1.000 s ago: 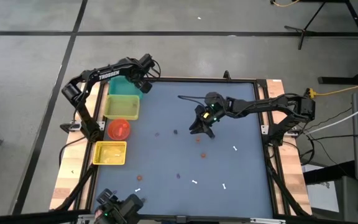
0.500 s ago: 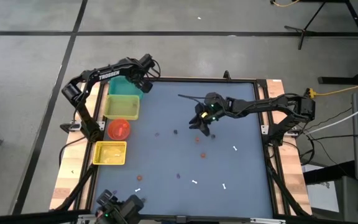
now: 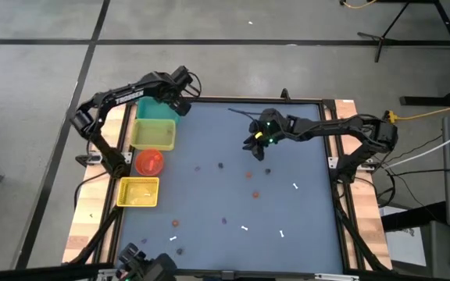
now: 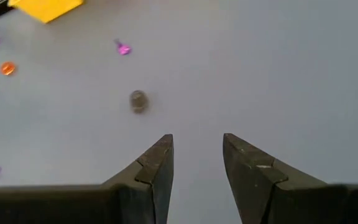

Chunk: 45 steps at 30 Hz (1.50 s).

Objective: Sort Halloween decoration
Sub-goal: Put the top right orange pumpkin toy into the orange bin

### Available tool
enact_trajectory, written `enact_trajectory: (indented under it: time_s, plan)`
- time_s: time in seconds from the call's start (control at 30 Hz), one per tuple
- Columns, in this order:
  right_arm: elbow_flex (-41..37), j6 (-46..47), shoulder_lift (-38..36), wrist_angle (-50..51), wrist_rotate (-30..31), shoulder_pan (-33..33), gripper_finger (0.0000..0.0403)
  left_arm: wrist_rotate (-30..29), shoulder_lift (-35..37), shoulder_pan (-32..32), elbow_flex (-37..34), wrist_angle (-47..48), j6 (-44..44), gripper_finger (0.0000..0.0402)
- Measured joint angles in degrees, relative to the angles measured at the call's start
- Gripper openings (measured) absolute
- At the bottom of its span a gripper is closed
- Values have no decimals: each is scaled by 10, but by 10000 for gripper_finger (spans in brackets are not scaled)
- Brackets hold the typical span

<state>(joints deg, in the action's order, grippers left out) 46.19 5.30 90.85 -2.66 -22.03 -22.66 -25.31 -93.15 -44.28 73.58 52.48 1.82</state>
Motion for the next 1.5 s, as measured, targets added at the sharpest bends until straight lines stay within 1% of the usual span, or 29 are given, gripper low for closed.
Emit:
enact_trajectory:
  time_s: [0.1, 0.2, 0.27, 0.37, 0.5, 0.63, 0.83, 0.97, 1.1, 1.27, 1.4, 1.5]
  plan:
    - [0, 0, 0, 3, 0, -19, 138, 22, 30, 14, 0, 15, 2, 184]
    - [0, -2, 0, 15, 0, -39, 138, 67, 60, 33, 0, 21, 11, 184]
    - [0, -12, 0, 24, 0, -52, 138, 85, 80, 54, 0, 16, 19, 184]
    - [0, -30, -5, 48, 1, -72, 138, 97, 104, 89, 0, 12, 32, 184]
    - [0, -55, -32, 89, 24, -94, 138, 96, 130, 147, 0, 7, 49, 184]
    - [0, -87, -68, 137, 87, -107, 138, 94, 142, 205, 0, -23, 67, 184]
    - [0, -135, -107, 210, 237, -108, 138, 94, 140, 286, 0, -75, 69, 184]
    - [0, -153, -111, 255, 306, -108, 138, 93, 139, 332, -1, -98, 69, 184]
    - [0, -168, -111, 296, 346, -108, 138, 75, 140, 375, -39, -156, 68, 184]
    - [0, -176, -111, 316, 350, -108, 138, 63, 141, 412, -118, -231, 86, 184]
    - [0, -180, -111, 316, 350, -108, 138, 64, 141, 438, -179, -325, 99, 184]
    - [0, -183, -111, 320, 349, -117, 138, 64, 141, 455, -218, -376, 112, 184]
